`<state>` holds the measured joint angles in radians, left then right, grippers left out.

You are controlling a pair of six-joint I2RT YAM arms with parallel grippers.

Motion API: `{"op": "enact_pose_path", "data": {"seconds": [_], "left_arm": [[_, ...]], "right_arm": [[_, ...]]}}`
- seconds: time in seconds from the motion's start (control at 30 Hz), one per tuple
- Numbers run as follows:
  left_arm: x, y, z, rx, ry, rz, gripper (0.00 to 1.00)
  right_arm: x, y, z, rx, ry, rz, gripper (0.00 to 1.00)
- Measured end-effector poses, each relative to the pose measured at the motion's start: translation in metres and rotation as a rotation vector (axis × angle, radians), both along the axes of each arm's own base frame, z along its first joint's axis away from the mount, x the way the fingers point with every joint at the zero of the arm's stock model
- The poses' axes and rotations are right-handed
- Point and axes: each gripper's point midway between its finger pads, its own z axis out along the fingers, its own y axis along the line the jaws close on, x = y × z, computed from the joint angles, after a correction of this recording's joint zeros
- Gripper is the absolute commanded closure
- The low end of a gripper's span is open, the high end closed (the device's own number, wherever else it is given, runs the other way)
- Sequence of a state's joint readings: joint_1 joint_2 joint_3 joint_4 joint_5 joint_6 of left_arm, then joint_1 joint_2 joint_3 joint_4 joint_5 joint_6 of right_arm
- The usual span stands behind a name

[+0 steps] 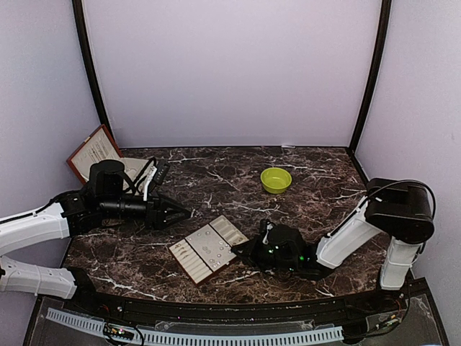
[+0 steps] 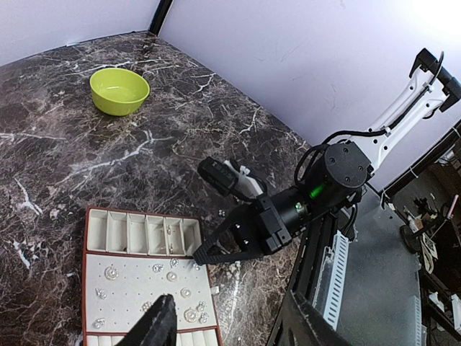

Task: Organize the mixed jewelry
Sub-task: Insert the earring into the earring holder.

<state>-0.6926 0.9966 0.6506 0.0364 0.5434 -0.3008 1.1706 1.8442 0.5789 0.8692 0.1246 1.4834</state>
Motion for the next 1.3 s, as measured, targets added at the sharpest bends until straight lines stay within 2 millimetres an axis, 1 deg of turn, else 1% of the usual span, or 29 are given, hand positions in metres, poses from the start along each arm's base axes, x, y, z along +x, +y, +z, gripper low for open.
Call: {"op": "enact_pose_path", "data": {"seconds": [0.47, 1.3], "left_arm": [[-0.0001, -0.0004, -0.001, 0.001, 0.004, -0.002, 0.48], [-0.0004, -0.0006, -0.0009, 0.0, 0.006, -0.004, 0.48]], "right_arm": [[0.0007, 0.0042, 0.0012, 0.009, 0.001, 0.008, 1.0], [-0.0003, 0.0039, -0.0006, 0.013, 0.023, 0.003, 1.0]]}}
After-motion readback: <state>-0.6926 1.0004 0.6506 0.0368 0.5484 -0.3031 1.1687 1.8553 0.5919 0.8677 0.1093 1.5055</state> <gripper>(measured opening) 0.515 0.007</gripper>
